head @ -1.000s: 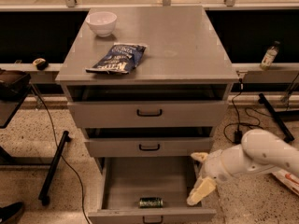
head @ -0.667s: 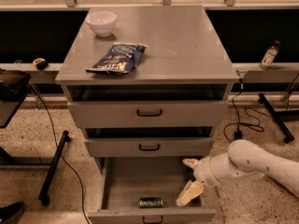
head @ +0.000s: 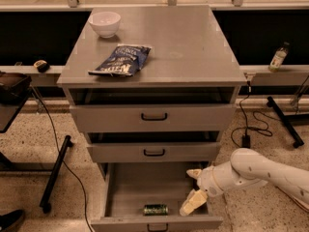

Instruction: Pick green can from bottom drawer and place on counter

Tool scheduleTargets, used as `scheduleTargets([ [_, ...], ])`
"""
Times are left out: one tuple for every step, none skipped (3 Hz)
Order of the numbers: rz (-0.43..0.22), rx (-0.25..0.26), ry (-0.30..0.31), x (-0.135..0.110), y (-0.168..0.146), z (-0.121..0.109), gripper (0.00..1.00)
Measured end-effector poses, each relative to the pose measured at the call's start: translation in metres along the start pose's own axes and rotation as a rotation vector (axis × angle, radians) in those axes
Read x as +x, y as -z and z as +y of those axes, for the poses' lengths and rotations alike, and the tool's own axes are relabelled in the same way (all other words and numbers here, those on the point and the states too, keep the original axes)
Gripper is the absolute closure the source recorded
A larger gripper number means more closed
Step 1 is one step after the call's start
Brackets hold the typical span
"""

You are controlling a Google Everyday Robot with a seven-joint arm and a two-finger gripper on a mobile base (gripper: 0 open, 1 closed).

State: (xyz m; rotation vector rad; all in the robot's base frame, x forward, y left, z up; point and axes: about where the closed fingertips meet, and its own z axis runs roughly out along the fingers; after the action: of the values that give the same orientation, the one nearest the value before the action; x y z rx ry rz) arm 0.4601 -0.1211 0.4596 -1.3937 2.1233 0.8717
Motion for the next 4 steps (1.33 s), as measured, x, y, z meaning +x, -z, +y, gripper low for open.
scheduleTargets([
  [-0.003, -0.077, -0.014, 0.007, -0.038, -0.014, 0.0],
  [0.008, -0.146, -0.05, 0.03, -0.097, -0.027, 0.0],
  [0.007, -0.149, -0.053, 0.032, -0.098, -0.025, 0.0],
  [-0.045, -0.158, 0.022, 0.026, -0.12, -0.034, 0.0],
])
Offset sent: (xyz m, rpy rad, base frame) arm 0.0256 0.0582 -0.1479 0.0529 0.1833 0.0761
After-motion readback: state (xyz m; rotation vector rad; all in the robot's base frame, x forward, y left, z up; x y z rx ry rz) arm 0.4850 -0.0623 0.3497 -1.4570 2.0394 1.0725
